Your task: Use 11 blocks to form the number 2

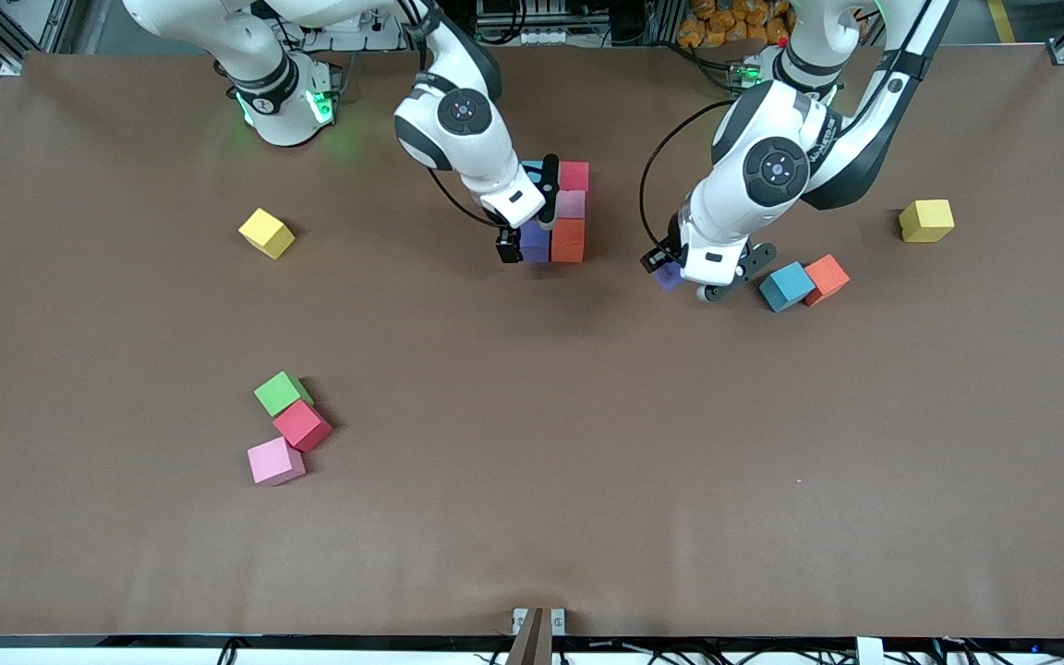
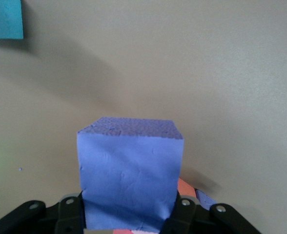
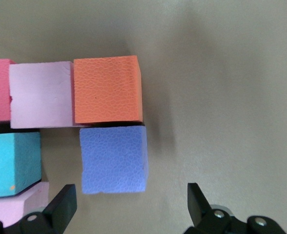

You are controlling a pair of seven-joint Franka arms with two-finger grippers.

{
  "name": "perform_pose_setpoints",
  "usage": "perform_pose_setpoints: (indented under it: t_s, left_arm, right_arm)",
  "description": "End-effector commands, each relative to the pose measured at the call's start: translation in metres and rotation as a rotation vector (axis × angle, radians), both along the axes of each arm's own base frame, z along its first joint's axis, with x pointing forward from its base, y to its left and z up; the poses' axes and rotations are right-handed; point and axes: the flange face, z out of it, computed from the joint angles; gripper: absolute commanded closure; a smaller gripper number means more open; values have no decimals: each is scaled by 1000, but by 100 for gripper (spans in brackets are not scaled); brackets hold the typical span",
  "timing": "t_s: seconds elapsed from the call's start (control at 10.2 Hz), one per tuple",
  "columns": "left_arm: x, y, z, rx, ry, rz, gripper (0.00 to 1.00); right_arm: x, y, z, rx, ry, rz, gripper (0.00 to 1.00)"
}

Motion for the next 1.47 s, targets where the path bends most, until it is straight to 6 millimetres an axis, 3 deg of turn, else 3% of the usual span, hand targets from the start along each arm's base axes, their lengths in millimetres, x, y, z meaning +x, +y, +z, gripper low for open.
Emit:
perform_pose_setpoints:
  t_s: [0.0, 0.1, 0.29, 0.69, 0.88, 0.98, 1.18, 1.27, 1.37]
  left_arm:
    - [-13, -17, 9, -41, 48, 84, 100]
    - [-19, -29, 12, -52, 60, 117, 100]
    - [-26, -56, 16, -48, 69, 179, 100]
    - [-42, -109, 15, -63, 58, 344, 100]
    - [-48, -134, 11, -76, 64, 463, 100]
    - [-53, -147, 10, -89, 61, 531, 100]
    - [-72, -168, 9, -89, 66, 611, 100]
    - [-75, -174, 11, -100, 62, 655, 100]
    - [-83, -183, 6, -99, 69, 690, 100]
  right_arm:
    - [9, -16, 17, -36, 15, -35, 0]
    - [24, -31, 23, -64, 28, -66, 0]
    - [79, -75, 28, -83, 44, -161, 0]
    - [211, -202, 44, -46, -1, -455, 0]
    - [255, -257, 53, -52, -46, -564, 0]
    - [272, -281, 59, -46, -59, -614, 0]
    - [286, -313, 67, -42, -66, -695, 0]
    - [292, -336, 67, -45, -61, -819, 0]
    - [294, -346, 66, -30, -39, -946, 0]
